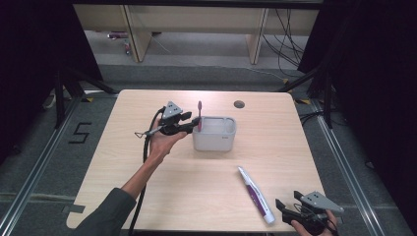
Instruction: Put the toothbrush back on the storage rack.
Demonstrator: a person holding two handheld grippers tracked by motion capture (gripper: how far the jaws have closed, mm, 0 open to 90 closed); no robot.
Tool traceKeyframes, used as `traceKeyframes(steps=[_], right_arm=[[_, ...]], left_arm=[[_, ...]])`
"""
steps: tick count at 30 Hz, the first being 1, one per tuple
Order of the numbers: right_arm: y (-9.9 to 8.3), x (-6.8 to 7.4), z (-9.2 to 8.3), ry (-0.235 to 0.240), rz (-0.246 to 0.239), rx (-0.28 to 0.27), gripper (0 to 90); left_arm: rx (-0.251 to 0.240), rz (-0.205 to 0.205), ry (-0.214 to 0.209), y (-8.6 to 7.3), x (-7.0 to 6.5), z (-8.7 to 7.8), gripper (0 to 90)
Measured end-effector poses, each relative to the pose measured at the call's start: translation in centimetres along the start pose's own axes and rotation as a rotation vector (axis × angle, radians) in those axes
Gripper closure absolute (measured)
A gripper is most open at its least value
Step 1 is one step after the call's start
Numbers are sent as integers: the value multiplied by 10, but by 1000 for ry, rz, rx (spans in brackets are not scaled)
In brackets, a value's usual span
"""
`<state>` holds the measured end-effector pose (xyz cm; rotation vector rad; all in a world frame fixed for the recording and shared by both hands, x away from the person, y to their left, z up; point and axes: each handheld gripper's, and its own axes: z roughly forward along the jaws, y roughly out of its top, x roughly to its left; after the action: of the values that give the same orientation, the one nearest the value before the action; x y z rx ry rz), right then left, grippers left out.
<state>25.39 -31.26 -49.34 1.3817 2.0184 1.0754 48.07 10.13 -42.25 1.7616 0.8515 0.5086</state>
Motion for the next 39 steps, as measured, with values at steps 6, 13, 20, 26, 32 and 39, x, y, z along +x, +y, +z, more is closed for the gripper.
traceKeyframes(steps=[6, 13, 20, 26, 32, 39], right_arm=[[0, 0, 0, -1, -1, 1, 263], [-1, -1, 1, -8, 15, -6, 263], [-1, -2, 1, -10, 11, -11, 263], [-1, -1, 0, -1, 24, -9, 263], [-1, -1, 0, 0, 26, -9, 263], [-1, -1, 0, 0, 23, -9, 263]], left_arm=[[6, -16, 1, 5, -3, -17, 469], [23, -8, -13, 3, -14, -34, 424], [29, -26, -33, -2, -16, -45, 414], [11, -27, -35, -4, -16, -49, 415], [7, -34, -42, -8, -17, -53, 403], [12, -43, -49, -13, -18, -60, 355]])
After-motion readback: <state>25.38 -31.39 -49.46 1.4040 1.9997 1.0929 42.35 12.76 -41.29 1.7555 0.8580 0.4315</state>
